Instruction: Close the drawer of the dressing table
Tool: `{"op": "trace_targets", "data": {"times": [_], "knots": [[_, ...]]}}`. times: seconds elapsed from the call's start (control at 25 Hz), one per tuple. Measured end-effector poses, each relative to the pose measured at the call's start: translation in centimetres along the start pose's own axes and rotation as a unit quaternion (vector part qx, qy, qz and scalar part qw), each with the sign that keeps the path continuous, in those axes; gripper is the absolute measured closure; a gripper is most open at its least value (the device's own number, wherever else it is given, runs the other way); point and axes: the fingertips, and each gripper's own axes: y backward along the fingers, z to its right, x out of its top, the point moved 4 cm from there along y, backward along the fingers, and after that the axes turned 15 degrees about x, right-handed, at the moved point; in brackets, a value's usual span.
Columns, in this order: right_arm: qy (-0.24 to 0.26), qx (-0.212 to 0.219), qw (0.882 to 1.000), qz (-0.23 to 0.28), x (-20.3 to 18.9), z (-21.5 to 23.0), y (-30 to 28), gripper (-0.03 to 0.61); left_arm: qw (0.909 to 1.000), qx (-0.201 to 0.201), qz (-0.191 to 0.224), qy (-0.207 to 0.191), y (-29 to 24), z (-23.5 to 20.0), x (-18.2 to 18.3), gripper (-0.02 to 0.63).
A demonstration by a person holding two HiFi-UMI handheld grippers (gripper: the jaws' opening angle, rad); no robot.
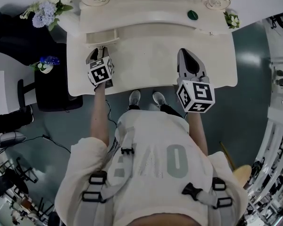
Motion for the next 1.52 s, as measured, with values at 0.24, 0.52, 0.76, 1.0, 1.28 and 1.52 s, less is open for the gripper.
{"op": "trace_targets", "data": {"times": [0.24,0.52,0.76,1.0,1.28,1.52], "knots": [[0.002,0.001,1.000,-0.002,-0.1,-0.3,-0.2,0.571,0.9999,-0.006,0.002,-0.010,-0.1,0.5,-0.1,0.505],[0.003,0.002,1.000,-0.008,-0.5,-0.4,-0.3,0.571,0.9999,-0.009,0.005,-0.013,-0.1,0.4,-0.1,0.506],[0.005,0.002,1.000,-0.009,-0.6,-0.5,-0.3,0.571,0.9998,-0.008,0.008,-0.014,-0.1,0.4,-0.2,0.508],[0.003,0.001,1.000,-0.011,-0.7,-0.4,-0.2,0.571,0.9997,-0.007,0.014,-0.017,0.0,0.5,0.2,0.508],[0.002,0.000,1.000,-0.015,-0.9,-0.6,-0.2,0.571,0.9996,-0.008,0.020,-0.018,-0.4,0.6,0.8,0.508],[0.000,-0.006,1.000,-0.018,-1.1,-0.5,-0.1,0.571,0.9995,-0.008,0.021,-0.020,-1.0,0.6,1.2,0.508]]}}
